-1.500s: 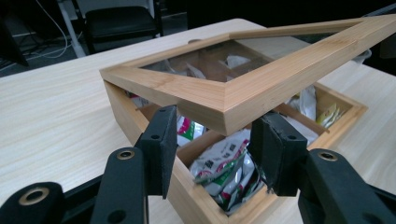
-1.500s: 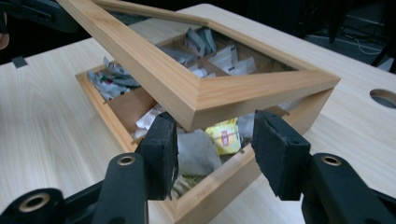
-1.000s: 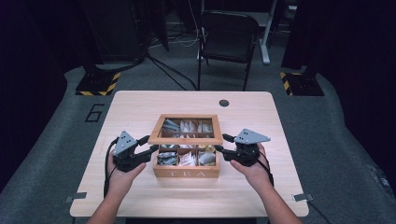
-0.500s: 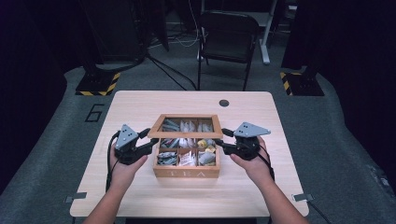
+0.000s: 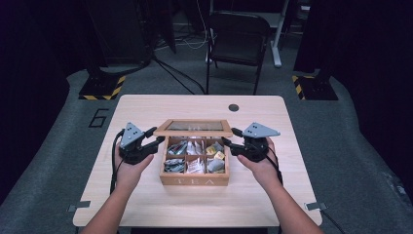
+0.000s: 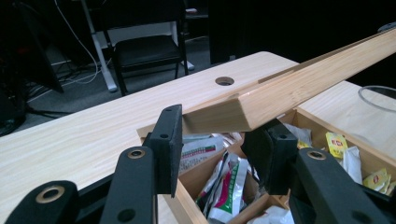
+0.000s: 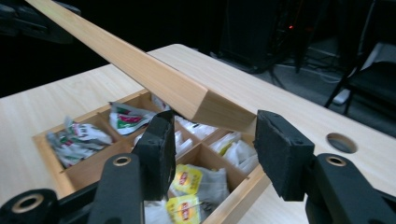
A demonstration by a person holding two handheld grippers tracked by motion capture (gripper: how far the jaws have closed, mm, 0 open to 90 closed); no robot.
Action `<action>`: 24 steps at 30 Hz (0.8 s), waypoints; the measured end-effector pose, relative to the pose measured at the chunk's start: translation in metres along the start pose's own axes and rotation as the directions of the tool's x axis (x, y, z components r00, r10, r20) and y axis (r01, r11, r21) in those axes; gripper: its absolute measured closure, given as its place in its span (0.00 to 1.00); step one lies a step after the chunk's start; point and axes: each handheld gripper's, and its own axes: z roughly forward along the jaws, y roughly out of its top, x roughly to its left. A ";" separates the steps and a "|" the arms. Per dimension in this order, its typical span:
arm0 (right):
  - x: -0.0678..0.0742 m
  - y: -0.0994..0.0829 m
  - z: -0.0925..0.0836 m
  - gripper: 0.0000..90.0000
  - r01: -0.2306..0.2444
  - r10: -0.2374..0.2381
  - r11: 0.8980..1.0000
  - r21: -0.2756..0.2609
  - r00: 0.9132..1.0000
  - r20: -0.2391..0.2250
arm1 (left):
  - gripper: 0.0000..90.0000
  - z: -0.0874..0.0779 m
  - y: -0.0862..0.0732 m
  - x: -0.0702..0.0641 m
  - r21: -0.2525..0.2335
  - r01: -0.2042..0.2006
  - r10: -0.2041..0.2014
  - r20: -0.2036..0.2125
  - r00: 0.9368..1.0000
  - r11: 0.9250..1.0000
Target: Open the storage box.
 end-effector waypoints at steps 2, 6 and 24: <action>-0.001 0.003 0.001 0.55 -0.002 0.002 1.000 -0.006 1.000 0.006 | 0.64 0.001 0.002 0.001 -0.006 0.000 0.000 -0.004 1.000 1.000; -0.003 0.009 0.003 0.56 0.008 -0.008 1.000 -0.007 1.000 0.027 | 0.65 0.002 0.004 0.002 -0.013 0.009 -0.009 -0.004 1.000 1.000; -0.017 0.028 0.012 0.63 0.013 -0.013 1.000 0.001 0.999 0.037 | 0.64 0.013 0.014 0.014 -0.077 0.054 -0.053 0.014 0.999 0.996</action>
